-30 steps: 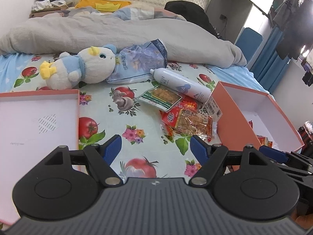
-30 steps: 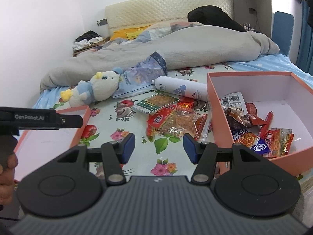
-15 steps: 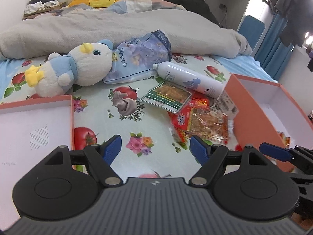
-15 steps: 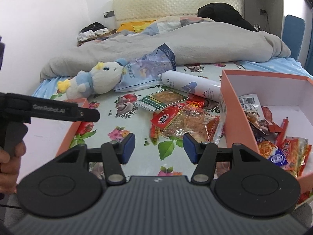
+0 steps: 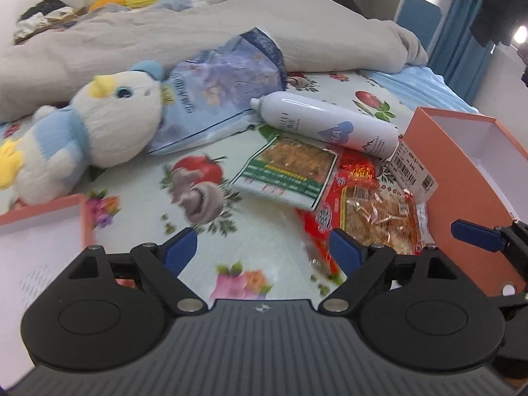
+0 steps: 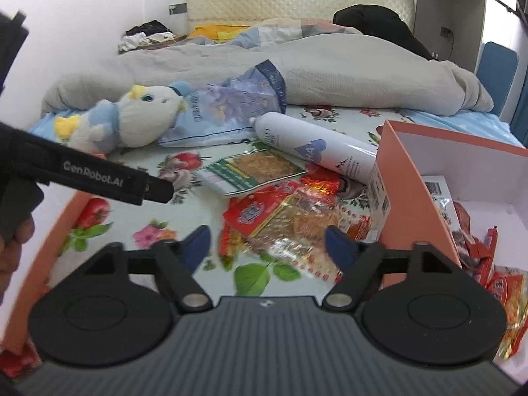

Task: Organize snacks
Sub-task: 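Grasp the green-labelled spicy strip packet with the left tool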

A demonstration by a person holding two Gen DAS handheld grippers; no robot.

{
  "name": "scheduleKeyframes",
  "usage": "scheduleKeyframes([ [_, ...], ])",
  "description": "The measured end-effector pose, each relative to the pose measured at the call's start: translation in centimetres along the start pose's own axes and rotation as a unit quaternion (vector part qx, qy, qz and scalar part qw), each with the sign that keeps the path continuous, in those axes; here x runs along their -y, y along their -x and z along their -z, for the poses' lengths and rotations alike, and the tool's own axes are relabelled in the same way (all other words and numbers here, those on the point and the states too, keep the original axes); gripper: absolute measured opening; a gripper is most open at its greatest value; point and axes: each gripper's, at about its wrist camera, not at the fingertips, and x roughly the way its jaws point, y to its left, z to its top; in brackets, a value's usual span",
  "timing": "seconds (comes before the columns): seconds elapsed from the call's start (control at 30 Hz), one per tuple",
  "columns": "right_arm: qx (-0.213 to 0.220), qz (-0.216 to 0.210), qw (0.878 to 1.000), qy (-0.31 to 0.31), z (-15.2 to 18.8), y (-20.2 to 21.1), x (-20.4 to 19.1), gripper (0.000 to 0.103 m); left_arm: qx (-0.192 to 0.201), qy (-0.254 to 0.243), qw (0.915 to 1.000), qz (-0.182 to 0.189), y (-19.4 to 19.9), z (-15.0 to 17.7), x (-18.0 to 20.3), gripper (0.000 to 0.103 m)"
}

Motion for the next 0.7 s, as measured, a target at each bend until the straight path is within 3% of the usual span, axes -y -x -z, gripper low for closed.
scheduleKeyframes([
  [0.27, -0.040, 0.020, 0.999, 0.020, 0.1, -4.5, 0.4, 0.083, -0.019, -0.038, 0.9984, 0.037, -5.3, -4.0, 0.8, 0.098],
  [0.53, -0.030, 0.053, 0.998, 0.030, -0.5, -6.6, 0.8, 0.083, -0.046, -0.078, 0.9940, 0.061, -10.2, -7.4, 2.0, 0.100],
  [0.7, -0.048, 0.078, 0.996, 0.011, -0.3, -8.7, 1.2, 0.083, -0.061, -0.120, 0.9875, 0.081, -12.7, -8.7, 3.4, 0.100],
])
